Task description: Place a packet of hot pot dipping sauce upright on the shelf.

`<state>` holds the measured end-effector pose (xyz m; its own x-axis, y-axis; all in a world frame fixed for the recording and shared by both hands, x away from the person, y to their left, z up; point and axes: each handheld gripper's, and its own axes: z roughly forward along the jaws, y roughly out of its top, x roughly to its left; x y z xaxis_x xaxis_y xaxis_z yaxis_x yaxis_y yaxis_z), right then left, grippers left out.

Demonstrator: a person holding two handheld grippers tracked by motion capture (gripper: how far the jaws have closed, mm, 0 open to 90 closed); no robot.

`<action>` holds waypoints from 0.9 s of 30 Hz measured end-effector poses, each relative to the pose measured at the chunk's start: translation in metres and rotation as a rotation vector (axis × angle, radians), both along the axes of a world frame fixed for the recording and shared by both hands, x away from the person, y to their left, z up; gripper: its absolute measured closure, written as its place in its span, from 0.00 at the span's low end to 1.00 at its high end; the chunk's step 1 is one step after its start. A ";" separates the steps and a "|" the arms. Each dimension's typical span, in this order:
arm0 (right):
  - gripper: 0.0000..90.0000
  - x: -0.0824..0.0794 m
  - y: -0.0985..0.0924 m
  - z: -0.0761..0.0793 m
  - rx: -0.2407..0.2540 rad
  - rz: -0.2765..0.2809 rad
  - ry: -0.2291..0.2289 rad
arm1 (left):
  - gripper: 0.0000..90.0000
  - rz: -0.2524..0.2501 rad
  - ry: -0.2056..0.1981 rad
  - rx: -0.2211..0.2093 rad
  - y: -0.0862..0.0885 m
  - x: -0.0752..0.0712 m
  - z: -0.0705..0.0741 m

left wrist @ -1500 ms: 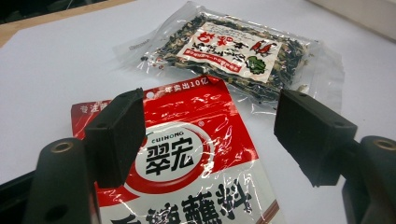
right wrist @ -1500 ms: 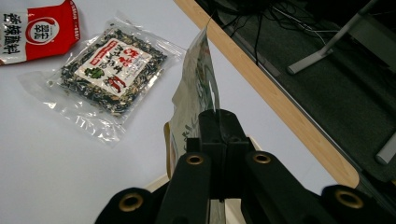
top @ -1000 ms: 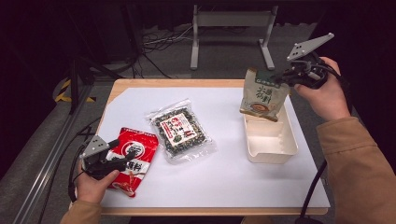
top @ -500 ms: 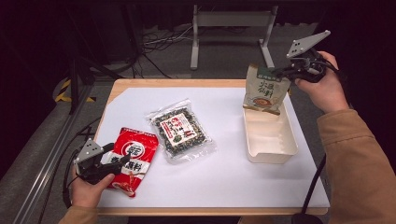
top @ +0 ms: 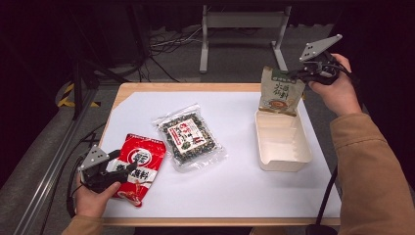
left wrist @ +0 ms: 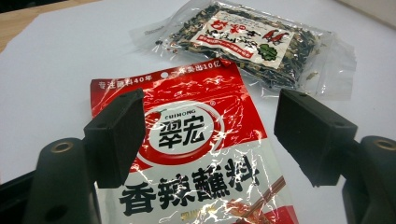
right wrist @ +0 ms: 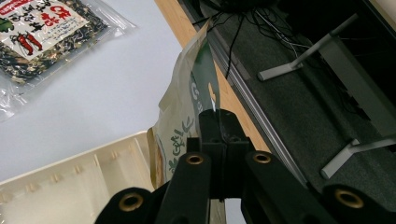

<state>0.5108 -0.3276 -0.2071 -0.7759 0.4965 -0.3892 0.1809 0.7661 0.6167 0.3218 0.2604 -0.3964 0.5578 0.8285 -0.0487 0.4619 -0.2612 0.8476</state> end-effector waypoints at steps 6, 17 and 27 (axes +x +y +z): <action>1.00 0.005 0.001 -0.008 -0.014 0.006 -0.015 | 0.28 -0.005 -0.001 0.001 -0.001 0.001 0.000; 1.00 0.009 0.002 -0.022 -0.032 0.000 -0.002 | 0.28 -0.009 0.001 -0.001 -0.002 0.002 0.000; 1.00 0.010 0.002 -0.037 -0.029 0.006 0.031 | 0.28 -0.015 0.002 0.000 -0.004 0.004 0.000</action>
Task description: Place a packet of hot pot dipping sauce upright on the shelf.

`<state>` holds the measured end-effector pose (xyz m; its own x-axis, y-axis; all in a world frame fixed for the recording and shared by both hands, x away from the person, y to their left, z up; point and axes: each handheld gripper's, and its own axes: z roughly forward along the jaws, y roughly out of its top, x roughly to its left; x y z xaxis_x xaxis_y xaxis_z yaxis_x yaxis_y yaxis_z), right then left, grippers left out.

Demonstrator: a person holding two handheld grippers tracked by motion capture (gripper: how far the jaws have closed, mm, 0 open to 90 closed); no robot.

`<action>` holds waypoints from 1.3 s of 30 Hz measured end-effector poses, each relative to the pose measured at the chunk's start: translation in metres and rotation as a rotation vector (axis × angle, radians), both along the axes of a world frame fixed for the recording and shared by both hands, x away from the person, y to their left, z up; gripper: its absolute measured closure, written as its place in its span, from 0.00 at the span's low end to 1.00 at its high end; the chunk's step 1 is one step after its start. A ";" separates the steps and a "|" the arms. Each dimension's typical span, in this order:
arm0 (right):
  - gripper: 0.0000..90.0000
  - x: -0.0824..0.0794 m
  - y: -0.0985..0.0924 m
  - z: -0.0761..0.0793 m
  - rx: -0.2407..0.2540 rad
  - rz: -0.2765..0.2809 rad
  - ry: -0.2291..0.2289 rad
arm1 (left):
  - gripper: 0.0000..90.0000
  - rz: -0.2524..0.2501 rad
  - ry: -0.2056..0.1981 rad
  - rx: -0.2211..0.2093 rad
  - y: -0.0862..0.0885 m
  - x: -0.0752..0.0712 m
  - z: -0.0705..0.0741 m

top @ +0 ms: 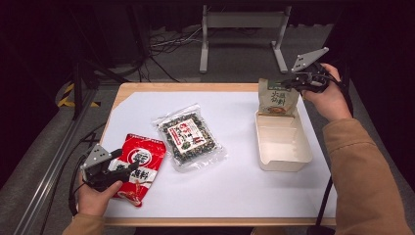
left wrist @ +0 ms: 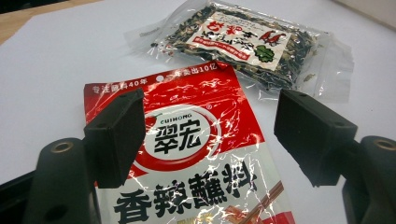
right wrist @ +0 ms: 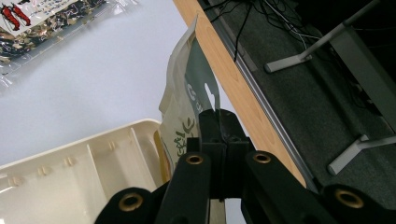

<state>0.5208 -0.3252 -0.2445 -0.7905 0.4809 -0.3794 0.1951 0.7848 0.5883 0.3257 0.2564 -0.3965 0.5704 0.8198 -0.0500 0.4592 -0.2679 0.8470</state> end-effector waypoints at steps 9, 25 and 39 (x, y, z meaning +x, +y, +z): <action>1.00 0.002 -0.003 -0.013 0.020 -0.016 0.043 | 0.28 -0.009 0.000 0.005 -0.001 0.003 0.000; 0.97 0.003 -0.014 -0.026 0.063 -0.089 0.097 | 0.28 -0.017 0.000 0.004 -0.003 0.005 0.000; 0.74 -0.005 -0.018 -0.018 0.195 -0.145 0.107 | 0.28 -0.019 0.003 0.003 -0.003 0.005 0.000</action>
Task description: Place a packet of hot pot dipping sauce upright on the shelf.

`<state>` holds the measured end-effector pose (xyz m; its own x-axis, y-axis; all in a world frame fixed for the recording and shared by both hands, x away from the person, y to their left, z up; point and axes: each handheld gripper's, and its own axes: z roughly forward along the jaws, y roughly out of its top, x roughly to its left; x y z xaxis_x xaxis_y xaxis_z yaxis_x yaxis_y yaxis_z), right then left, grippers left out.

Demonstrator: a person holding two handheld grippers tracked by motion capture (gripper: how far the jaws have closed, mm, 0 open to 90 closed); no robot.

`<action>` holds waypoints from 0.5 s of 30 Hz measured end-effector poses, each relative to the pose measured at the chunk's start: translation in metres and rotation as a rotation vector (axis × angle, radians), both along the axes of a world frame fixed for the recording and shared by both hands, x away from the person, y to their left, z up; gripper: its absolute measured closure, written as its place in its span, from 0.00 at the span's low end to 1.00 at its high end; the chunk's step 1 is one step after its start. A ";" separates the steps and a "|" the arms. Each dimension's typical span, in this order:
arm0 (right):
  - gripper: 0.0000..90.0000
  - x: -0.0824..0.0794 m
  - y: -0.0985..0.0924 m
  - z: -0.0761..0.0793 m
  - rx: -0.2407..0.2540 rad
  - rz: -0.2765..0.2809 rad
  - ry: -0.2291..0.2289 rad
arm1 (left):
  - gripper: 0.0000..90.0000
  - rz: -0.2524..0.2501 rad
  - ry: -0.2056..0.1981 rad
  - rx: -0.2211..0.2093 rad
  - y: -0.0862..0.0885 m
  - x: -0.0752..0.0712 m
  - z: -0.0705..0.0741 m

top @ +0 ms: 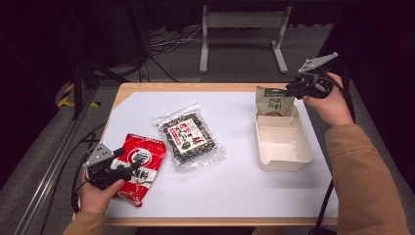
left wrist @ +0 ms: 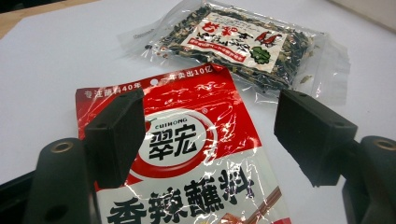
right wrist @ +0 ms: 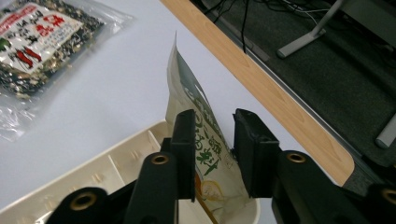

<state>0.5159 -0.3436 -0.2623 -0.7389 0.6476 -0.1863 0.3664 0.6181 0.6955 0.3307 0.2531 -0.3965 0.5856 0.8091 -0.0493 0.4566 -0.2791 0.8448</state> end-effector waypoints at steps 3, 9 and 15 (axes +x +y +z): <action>0.68 -0.005 -0.001 0.004 0.003 -0.006 -0.028 | 0.28 -0.003 -0.004 0.001 -0.001 0.001 0.001; 0.62 -0.019 0.000 0.014 0.069 -0.010 -0.049 | 0.28 -0.007 -0.004 -0.002 -0.003 0.003 0.001; 0.56 -0.044 0.011 0.026 0.117 0.009 -0.083 | 0.25 -0.018 0.000 -0.011 -0.002 0.008 0.002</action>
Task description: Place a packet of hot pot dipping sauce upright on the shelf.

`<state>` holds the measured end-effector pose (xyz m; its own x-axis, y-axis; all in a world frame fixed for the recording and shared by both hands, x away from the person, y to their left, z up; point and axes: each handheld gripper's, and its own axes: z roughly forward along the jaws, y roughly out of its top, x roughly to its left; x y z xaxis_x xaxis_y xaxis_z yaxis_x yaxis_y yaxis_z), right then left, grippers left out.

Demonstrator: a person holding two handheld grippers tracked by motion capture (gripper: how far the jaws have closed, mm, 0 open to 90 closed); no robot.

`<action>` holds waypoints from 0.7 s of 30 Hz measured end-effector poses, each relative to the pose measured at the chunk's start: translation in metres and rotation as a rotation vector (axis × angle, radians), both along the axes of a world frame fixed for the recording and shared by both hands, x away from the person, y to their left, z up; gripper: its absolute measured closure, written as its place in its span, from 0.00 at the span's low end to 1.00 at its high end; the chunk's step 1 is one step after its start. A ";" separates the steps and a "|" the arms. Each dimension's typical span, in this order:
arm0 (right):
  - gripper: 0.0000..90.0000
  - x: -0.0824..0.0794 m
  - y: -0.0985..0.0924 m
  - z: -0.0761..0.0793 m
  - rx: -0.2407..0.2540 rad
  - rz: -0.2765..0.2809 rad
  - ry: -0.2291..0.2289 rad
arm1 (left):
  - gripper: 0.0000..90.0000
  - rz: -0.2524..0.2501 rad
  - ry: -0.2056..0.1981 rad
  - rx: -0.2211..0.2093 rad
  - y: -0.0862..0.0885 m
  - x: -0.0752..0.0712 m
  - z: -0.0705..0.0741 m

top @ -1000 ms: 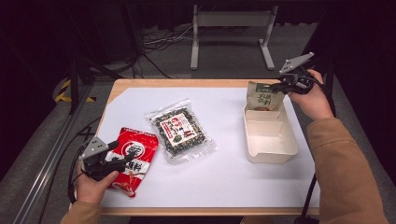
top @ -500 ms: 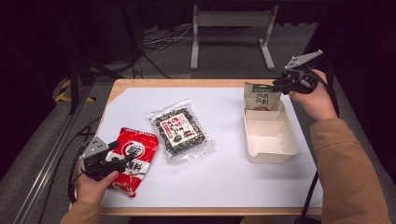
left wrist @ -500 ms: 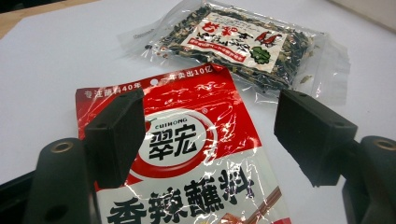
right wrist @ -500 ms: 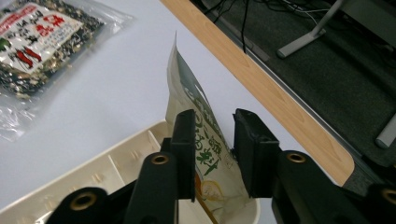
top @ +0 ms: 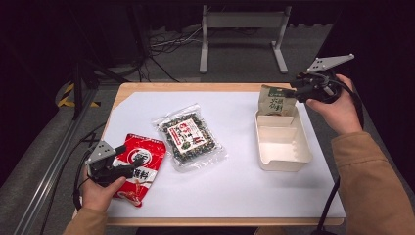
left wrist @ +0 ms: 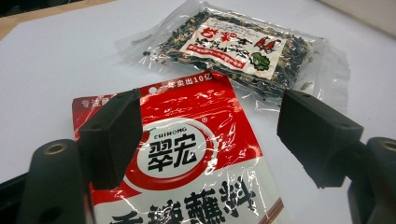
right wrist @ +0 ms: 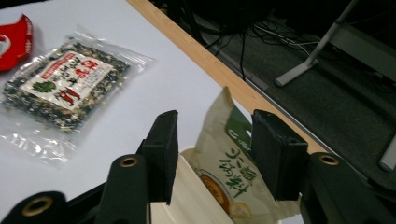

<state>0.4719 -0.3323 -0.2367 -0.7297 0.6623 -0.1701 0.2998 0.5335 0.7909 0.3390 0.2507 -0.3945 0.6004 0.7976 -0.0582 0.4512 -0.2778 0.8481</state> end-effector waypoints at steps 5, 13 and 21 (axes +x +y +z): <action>0.55 -0.020 0.014 0.004 0.056 0.048 0.009 | 0.23 -0.004 0.011 -0.006 0.004 0.001 0.004; 0.53 -0.043 0.029 0.001 0.143 0.100 0.017 | 0.22 -0.012 0.010 0.012 0.008 0.001 0.012; 0.48 -0.073 0.042 -0.014 0.220 0.115 0.001 | 0.19 -0.024 0.028 0.034 0.010 0.007 0.021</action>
